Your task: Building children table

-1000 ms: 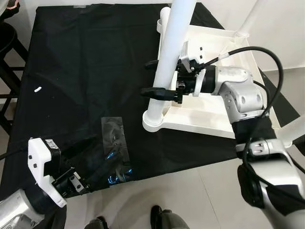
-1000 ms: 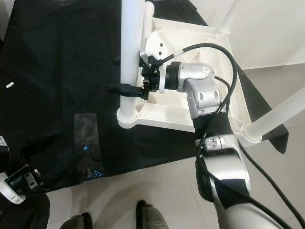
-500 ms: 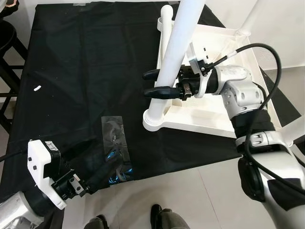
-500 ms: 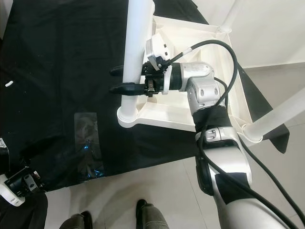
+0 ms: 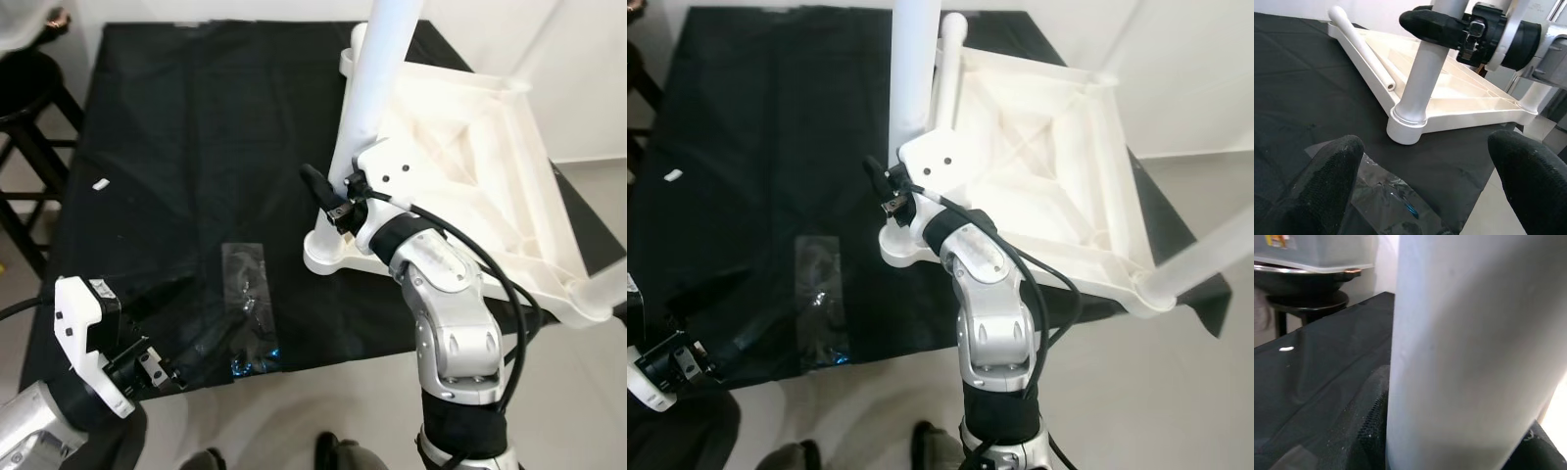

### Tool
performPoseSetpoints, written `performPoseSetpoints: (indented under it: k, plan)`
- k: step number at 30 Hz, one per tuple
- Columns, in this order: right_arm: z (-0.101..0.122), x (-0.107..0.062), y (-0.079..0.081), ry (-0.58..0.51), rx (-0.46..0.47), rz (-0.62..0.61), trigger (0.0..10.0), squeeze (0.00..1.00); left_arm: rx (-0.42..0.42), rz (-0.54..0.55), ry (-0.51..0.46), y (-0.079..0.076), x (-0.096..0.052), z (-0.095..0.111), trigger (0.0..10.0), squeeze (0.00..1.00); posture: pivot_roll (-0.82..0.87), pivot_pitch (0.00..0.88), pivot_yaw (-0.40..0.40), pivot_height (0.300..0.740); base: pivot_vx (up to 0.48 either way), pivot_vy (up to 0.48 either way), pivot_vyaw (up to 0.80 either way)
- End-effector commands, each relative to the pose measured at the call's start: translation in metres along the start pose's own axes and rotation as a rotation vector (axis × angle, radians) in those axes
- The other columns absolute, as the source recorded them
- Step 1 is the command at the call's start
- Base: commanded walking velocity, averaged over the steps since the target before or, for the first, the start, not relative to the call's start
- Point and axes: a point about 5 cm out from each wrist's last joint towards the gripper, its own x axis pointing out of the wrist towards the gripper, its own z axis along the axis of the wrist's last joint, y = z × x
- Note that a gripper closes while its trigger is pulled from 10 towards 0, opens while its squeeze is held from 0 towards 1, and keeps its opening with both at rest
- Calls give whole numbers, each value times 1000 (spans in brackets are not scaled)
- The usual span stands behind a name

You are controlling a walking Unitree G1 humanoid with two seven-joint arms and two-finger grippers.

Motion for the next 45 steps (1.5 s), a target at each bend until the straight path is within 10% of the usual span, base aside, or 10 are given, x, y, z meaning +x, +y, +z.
performPoseSetpoints:
  k: [1, 5, 6, 9, 10, 17, 19, 33, 39, 45]
  plan:
    - [-37, 2, 14, 176, 41, 1, 0, 0, 6, -11, 17, 0, 0, -3, 10000, 0, 49, 251, -115, 740, 0, 0, 0]
    - [-35, 3, 15, 171, 51, 9, 2275, 0, 9, -4, 14, 0, 0, -3, 10000, 0, 50, 252, -118, 740, 0, 0, 0]
    - [-33, 1, 16, 180, 61, -1, 10000, 0, 10, 0, 11, 0, 0, -3, 10000, 0, 48, 253, -120, 740, 0, 0, 0]
    - [-27, -3, 21, 171, 77, 9, 10000, 0, 11, 3, 9, 0, 0, -2, 10000, 0, 47, 255, -122, 740, 0, 0, 0]
    - [-22, -4, 23, 159, 119, 29, 10000, 1000, 10, 2, 9, 0, 0, -2, 10000, 0, 44, 257, -120, 740, 0, 0, 0]
    - [11, 4, 13, -52, 116, 485, 10000, 1000, 7, -7, 6, -2, 1, -2, 10000, 0, 50, 263, -126, 740, 0, 0, 0]
    - [14, 7, -4, -91, 5, 672, 10000, 0, 8, -5, 4, -3, 1, -2, 10000, 0, 63, 269, -131, 740, 0, 0, 0]
    - [24, 36, -66, -115, -24, 991, 10000, 0, 32, 18, 27, -15, -10, 5, 10000, 0, 140, 333, -127, 740, 0, 0, 0]
    - [19, 42, -67, -137, -5, 1022, 118, 0, 41, 34, 39, -18, -17, 9, 10000, 0, 170, 352, -113, 740, 0, 0, 0]
    - [14, 44, -70, -132, -3, 1106, 0, 0, 50, 65, 18, -19, -21, 15, 10000, 0, 173, 357, -110, 740, 0, 0, 0]
